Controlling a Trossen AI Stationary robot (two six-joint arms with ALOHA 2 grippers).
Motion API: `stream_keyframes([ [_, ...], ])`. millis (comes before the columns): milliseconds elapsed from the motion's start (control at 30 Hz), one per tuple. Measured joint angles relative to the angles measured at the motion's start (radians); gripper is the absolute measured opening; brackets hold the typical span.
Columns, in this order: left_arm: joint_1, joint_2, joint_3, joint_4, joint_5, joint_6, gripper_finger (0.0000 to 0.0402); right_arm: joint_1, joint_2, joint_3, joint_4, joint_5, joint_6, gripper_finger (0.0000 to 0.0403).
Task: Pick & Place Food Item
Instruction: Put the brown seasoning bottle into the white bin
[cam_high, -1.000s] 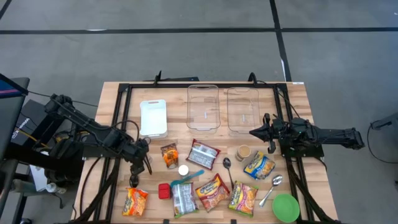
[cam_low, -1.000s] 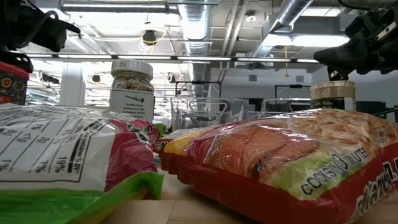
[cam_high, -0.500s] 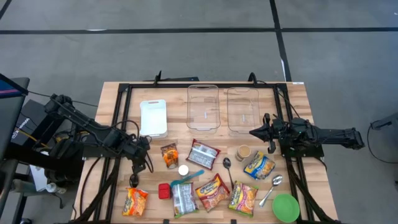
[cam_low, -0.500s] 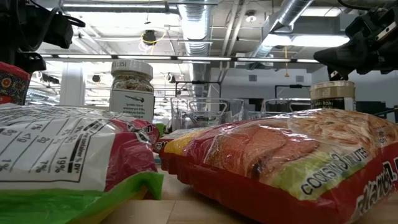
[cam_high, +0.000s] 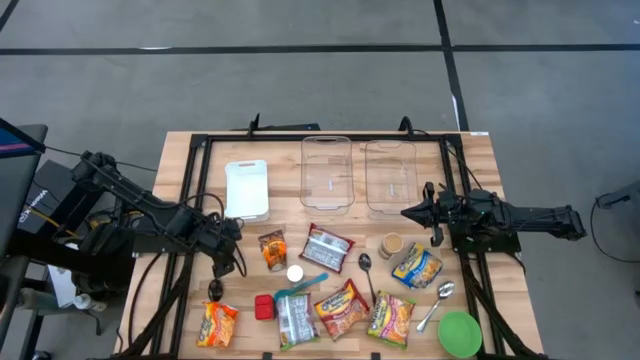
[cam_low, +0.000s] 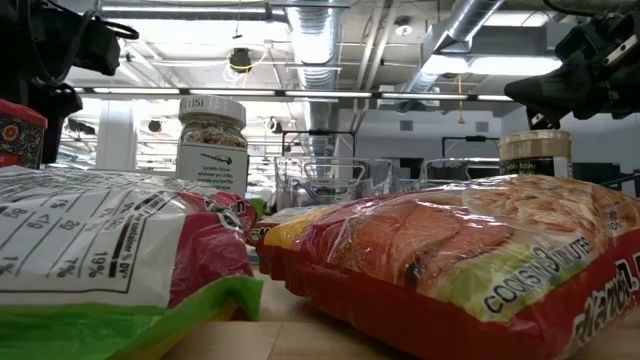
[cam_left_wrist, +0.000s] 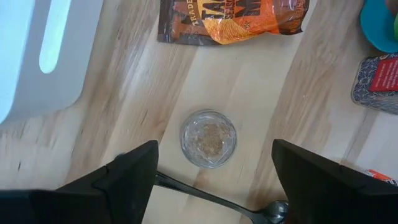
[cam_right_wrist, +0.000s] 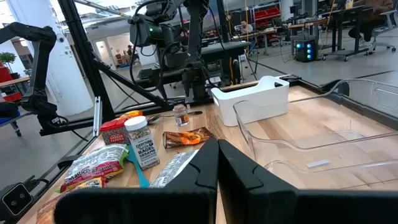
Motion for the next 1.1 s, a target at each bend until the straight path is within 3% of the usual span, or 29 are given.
stream_keyframes([
  [1100, 0.033, 0.007, -0.217, 0.26, 0.029, -0.01, 0.0301, 0.0, 0.0, 0.0, 0.0, 0.0, 0.0, 0.0],
])
